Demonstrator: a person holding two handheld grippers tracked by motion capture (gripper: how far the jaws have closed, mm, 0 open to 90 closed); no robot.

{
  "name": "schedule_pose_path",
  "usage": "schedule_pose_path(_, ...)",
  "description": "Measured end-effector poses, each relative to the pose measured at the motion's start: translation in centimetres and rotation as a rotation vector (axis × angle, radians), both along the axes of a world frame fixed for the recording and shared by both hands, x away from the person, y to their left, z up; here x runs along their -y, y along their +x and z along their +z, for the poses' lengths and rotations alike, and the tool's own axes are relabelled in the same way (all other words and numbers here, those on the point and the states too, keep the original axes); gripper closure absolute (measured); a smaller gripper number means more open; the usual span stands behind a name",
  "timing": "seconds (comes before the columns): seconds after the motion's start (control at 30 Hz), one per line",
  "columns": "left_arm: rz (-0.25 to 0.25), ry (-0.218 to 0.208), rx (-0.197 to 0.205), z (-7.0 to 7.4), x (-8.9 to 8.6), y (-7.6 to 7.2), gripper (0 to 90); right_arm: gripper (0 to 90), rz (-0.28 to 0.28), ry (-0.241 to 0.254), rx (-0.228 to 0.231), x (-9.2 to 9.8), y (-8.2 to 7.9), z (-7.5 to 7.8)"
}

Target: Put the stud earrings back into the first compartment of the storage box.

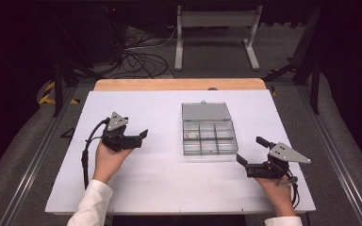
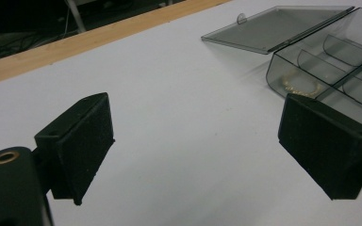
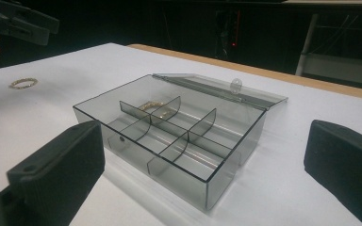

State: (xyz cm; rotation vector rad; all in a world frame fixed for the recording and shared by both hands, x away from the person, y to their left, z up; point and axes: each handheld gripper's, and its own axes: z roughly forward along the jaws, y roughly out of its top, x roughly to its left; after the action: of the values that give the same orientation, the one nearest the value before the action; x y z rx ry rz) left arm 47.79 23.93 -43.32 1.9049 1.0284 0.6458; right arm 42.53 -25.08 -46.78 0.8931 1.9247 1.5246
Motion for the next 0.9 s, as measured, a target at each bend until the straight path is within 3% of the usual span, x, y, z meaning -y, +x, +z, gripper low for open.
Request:
schedule_pose_path(0.4,0.078,-0.001,-0.038,-1.4,-4.7,-1.2,14.2,0.0,-0.003,-0.005,-0.005,0.0,0.1,-0.1)
schedule_pose_path(0.57,0.097,0.015,-0.059,-2.1,-6.5,-1.6,21.9,0.0,-0.002,-0.014,-0.010,-0.1,0.1,-0.1)
schedule_pose_path(0.9,0.146,0.063,-0.158,-4.1,-8.8,-2.0,36.8,0.0,-0.002,-0.018,-0.013,-0.2,0.1,-0.1)
